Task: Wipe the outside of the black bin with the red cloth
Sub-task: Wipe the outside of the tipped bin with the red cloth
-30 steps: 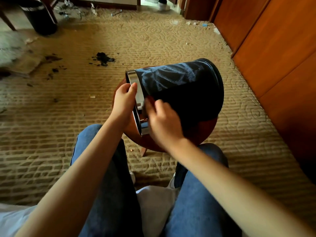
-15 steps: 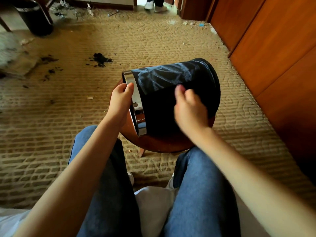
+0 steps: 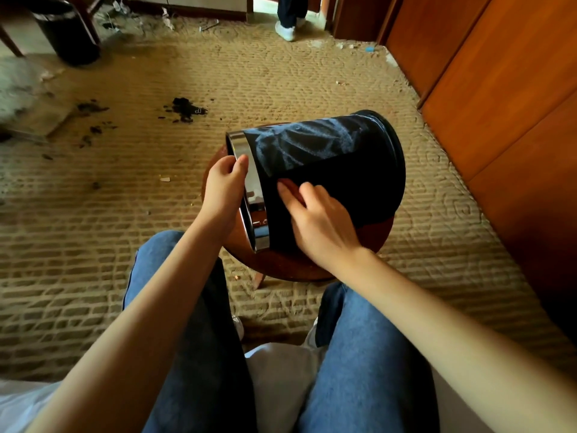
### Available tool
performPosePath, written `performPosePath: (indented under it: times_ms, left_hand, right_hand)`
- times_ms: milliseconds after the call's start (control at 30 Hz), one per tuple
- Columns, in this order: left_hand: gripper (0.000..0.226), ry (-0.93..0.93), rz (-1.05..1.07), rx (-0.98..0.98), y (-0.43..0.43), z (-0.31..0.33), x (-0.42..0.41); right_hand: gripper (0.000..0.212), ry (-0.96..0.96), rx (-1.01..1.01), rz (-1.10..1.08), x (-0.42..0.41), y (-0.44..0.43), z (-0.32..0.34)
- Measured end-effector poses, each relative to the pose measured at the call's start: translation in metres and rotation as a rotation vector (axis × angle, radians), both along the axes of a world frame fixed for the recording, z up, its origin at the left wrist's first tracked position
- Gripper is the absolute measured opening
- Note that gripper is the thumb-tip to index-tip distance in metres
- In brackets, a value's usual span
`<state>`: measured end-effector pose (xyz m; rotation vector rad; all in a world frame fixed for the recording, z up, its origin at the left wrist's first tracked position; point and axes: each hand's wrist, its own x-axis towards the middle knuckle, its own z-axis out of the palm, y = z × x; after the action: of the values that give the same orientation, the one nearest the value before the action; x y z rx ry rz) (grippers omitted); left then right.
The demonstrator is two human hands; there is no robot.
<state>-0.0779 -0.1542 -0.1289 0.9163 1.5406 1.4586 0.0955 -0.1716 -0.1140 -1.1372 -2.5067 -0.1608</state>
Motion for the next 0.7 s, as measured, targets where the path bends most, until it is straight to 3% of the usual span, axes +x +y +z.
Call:
performPosePath:
  times_ms: [167, 433, 633, 700]
  left_hand:
    - [0.033, 0.019, -0.011, 0.001, 0.001, 0.005, -0.004]
    - [0.031, 0.07, 0.072, 0.021, -0.001, 0.001, 0.006]
    - [0.034, 0.1, 0.059, 0.035, -0.007, 0.001, 0.007]
    - [0.044, 0.092, 0.041, 0.029, -0.006, 0.004, 0.003]
  right_hand:
    - [0.049, 0.011, -0.039, -0.071, -0.036, 0.015, 0.021]
    - [0.054, -0.022, -0.038, -0.056, 0.006, -0.011, -0.007]
    - [0.052, -0.087, -0.029, -0.13, -0.045, 0.012, 0.03]
    - [0.055, -0.117, -0.048, -0.144, -0.042, 0.01, 0.029]
